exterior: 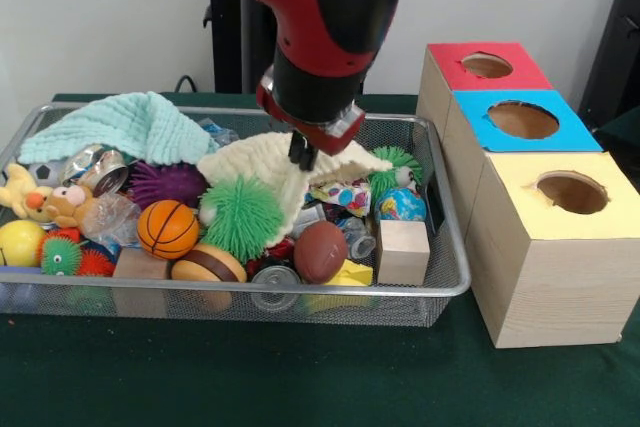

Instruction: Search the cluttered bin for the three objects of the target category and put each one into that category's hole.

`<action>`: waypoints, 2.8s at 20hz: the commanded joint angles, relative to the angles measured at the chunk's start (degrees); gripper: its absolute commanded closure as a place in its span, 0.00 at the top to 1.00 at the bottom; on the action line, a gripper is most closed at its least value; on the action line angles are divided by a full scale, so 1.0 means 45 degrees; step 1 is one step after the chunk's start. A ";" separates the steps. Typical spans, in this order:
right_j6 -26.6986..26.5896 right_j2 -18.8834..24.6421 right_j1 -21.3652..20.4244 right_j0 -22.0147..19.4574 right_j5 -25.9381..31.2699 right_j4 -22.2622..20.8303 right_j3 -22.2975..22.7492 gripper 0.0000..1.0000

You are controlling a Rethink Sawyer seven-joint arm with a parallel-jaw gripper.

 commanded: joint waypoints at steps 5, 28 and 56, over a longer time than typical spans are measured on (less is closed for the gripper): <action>-0.0043 -0.1000 -0.1065 0.0006 0.2049 -0.2166 -0.2460 0.00; 0.0424 -0.0864 -0.0596 -0.0583 0.0182 -0.3245 -0.0903 0.00; -0.0669 -0.0933 -0.2093 -0.2262 -0.1163 -0.4627 0.0686 0.00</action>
